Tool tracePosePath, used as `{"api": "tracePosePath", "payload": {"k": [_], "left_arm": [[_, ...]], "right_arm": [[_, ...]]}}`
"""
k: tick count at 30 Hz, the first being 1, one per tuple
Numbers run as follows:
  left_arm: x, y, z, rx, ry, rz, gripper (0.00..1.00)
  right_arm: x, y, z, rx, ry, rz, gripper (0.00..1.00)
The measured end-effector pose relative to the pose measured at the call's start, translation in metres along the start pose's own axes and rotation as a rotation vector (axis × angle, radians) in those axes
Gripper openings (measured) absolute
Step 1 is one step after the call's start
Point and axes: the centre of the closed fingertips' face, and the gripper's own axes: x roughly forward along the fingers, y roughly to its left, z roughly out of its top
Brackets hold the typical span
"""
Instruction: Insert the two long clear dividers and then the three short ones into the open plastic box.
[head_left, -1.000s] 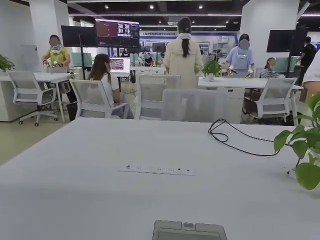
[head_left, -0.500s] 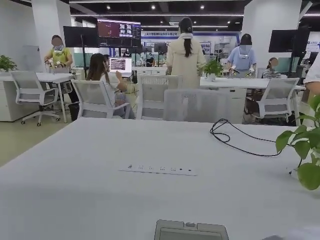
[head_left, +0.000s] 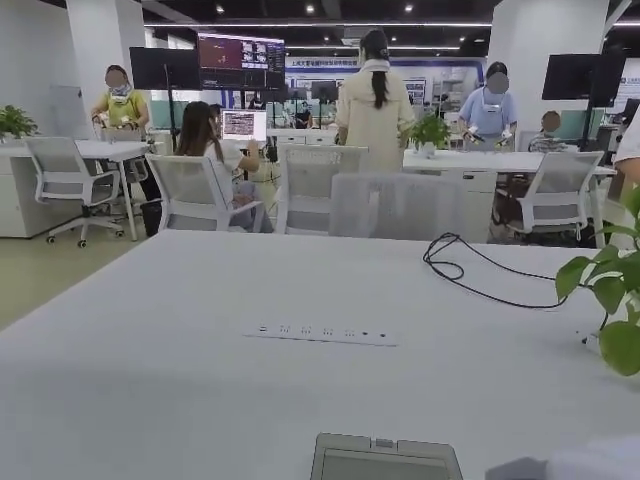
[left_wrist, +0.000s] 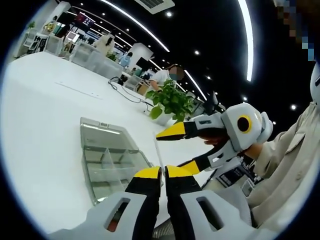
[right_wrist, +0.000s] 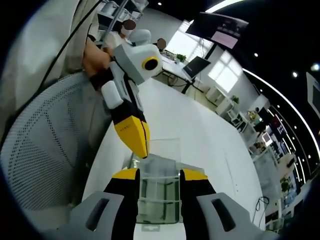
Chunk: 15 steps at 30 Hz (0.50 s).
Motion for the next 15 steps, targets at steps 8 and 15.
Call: {"api": "tracePosePath", "payload": {"k": [8,15], "left_arm": [[0.0008,0.0050,-0.0040,-0.139,0.022,0.022,0.00],[-0.0004,0.0053,-0.0040,-0.192,0.032,0.038,0.00]], "right_arm": [[0.0018,0.0011,-0.0024,0.005,0.018,-0.001,0.33],[0.0024,0.0013,-0.0020,0.013,0.021,0.000,0.33]]}}
